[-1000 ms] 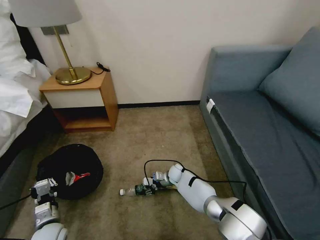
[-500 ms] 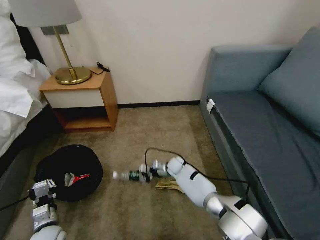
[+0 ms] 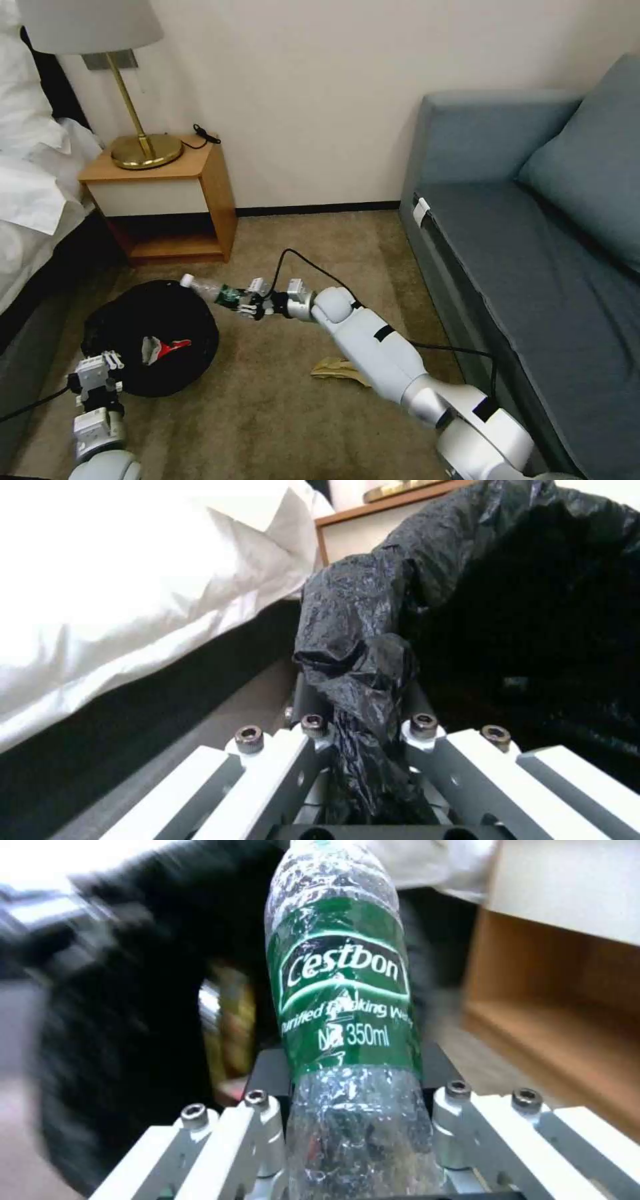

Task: Pick up the trash bin, then pick up the garbage on the floor and place it into the trash bin.

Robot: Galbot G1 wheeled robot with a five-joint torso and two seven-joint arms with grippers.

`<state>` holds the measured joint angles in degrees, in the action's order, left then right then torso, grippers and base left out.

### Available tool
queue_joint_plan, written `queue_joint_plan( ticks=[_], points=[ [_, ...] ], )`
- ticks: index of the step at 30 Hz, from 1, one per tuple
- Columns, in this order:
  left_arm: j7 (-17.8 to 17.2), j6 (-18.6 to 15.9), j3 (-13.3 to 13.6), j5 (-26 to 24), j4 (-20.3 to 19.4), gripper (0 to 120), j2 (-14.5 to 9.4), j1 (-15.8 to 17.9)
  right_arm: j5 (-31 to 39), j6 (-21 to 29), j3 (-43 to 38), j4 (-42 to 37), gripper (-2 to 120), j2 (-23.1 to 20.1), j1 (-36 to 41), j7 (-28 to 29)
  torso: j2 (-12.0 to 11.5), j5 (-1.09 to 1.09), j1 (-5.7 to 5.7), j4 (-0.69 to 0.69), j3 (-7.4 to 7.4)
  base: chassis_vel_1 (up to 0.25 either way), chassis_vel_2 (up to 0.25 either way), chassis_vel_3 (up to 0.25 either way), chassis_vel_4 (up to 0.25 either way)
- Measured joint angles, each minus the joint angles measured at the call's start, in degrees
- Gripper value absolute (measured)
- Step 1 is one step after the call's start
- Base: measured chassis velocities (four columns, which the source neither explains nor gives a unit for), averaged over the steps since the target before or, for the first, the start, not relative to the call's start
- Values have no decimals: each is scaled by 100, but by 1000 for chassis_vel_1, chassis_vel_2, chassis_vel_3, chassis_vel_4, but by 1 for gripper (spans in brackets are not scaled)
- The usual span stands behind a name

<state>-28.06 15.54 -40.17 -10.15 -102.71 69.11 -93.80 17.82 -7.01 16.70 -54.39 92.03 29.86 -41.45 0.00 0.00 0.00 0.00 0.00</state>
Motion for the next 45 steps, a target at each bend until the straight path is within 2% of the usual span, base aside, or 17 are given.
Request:
queue_joint_plan(
  ticks=[7, 20, 30, 33, 35, 38, 40, 44, 45],
  points=[
    [-22, -1, 3, 4, -94, 7, 31, -11, 505, 179, 279, -394, 30, 11, 240, -3, 0, 0, 0, 0, 0, 0, 0, 0, 0],
    [-15, 56, 68, 174, -415, 7, 165, -282, 327, 144, 394, -261, 30, 11, 339, 65, 0, 0, 0, 0, 0, 0, 0, 0, 0],
    [28, 52, 105, 232, -527, 7, 254, -334, 218, 30, 369, -45, 30, 11, 292, 265, 0, 0, 0, 0, 0, 0, 0, 0, 0],
    [37, 37, 125, 249, -527, 7, 288, -312, 203, 19, 383, -42, 43, 11, 260, 322, 0, 0, 0, 0, 0, 0, 0, 0, 0],
    [38, 34, 127, 253, -527, 7, 294, -307, 201, 17, 385, -42, 45, 11, 255, 330, 0, 0, 0, 0, 0, 0, 0, 0, 0],
    [39, 22, 140, 274, -480, 7, 308, -263, 159, -3, 400, -48, 60, 11, 238, 352, 0, 0, 0, 0, 0, 0, 0, 0, 0],
    [39, 21, 140, 275, -463, 7, 308, -252, 151, -7, 406, -59, 64, 11, 238, 352, 0, 0, 0, 0, 0, 0, 0, 0, 0],
    [41, 20, 140, 276, -367, 7, 293, -203, 128, -20, 432, -148, 82, 11, 245, 351, 0, 0, 0, 0, 0, 0, 0, 0, 0],
    [41, 20, 140, 276, -367, 7, 293, -203, 128, -20, 432, -148, 82, 11, 245, 351, 0, 0, 0, 0, 0, 0, 0, 0, 0]
  ],
)
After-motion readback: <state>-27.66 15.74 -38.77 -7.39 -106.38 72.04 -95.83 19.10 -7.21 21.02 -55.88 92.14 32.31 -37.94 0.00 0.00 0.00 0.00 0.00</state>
